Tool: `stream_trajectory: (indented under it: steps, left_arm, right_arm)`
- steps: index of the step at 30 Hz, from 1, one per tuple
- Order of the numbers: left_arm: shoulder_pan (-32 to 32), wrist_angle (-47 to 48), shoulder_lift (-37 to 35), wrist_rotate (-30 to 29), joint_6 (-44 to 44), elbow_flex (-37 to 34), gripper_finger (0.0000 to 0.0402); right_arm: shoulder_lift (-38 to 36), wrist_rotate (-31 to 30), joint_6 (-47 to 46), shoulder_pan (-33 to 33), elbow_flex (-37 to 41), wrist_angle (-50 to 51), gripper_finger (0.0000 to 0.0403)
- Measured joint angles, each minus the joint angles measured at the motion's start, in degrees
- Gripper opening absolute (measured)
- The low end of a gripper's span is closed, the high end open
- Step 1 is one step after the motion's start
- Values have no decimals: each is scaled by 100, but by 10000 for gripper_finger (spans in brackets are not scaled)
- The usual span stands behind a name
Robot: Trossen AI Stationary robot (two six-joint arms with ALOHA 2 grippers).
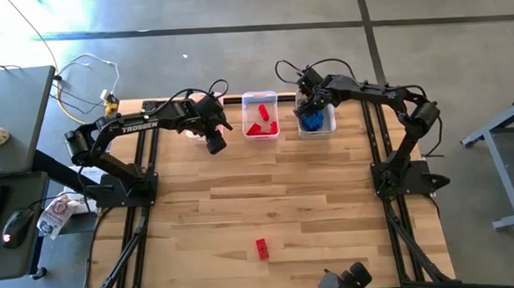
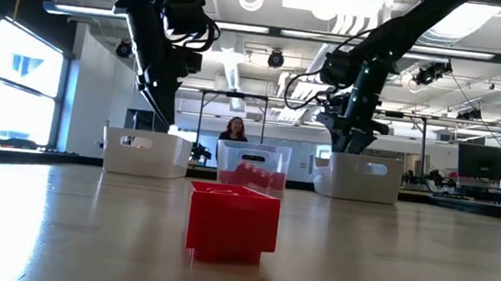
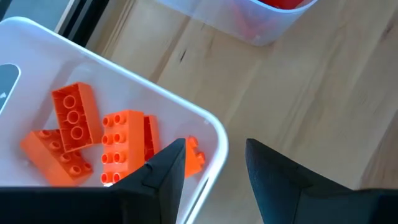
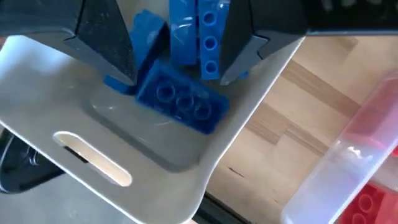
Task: Sort & place blocks by color
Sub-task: Put the red game piece into the transparent bin
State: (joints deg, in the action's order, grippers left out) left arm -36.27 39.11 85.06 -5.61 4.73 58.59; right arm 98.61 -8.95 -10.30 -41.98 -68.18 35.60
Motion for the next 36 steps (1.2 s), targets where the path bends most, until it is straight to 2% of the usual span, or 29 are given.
stream_trajectory:
  steps: [5, 13, 20, 26, 36]
  left_arm:
    - [-7, 12, 0, -8, -263, 0, 154]
    - [7, 4, 0, 9, -302, -2, 154]
    - [336, 3, 0, 703, -313, -2, 154]
    - [1117, 8, 0, 1145, -682, -2, 154]
    - [2889, 57, 0, 1170, -1148, -2, 154]
  right_arm:
    - [-26, 60, -295, 49, -307, 345, 219]
    - [-541, -317, -442, 560, -409, 463, 219]
    - [-950, -506, -531, 1129, -413, 615, 220]
    - [-975, -657, -621, 1472, -413, 648, 220]
    - [-975, -756, -1016, 1761, -413, 850, 220]
